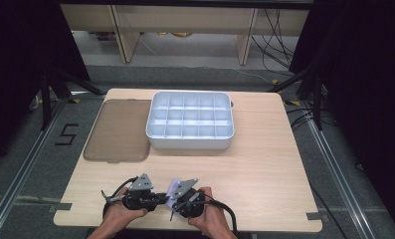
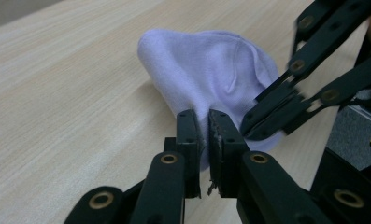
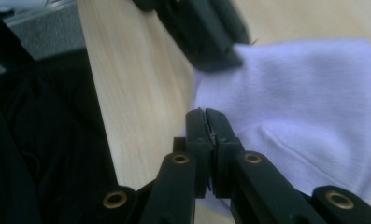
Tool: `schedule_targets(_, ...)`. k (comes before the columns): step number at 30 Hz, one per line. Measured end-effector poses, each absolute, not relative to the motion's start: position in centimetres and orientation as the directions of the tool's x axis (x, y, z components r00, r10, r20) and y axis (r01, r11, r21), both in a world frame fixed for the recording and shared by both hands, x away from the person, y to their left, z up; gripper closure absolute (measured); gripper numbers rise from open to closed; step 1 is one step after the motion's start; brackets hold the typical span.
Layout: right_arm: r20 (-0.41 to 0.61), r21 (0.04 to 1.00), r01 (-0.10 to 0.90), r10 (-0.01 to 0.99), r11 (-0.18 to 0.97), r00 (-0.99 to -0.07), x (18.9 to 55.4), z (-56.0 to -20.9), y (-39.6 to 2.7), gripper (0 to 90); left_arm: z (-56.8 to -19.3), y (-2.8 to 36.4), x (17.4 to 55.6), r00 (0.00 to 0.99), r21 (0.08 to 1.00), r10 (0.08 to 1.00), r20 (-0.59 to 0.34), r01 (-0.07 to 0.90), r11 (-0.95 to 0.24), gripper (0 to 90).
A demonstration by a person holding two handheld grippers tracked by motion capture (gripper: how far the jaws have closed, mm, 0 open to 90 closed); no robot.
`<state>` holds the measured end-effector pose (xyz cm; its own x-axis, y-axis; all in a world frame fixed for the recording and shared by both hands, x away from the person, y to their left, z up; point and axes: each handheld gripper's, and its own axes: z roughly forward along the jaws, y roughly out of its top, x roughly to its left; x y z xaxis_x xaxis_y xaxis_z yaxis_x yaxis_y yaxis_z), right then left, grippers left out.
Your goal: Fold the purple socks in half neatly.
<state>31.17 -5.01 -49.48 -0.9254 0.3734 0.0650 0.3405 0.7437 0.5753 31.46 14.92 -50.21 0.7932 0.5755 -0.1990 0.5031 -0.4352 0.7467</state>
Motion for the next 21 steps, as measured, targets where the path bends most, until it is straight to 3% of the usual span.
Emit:
schedule_targets(9,0.040,0.641,0.374,0.457,0.670,-0.888,32.9,-47.8,-6.4,89.7,-49.6,14.7,31.0,0.824,0.742,0.559,-0.092,0.431,-0.513,82.8)
schedule_targets(21,0.029,0.629,0.433,0.536,0.646,-0.844,35.6,-48.4,-7.5,89.9,-49.3,14.2,30.7,0.833,0.754,0.548,-0.072,0.405,-0.517,82.8)
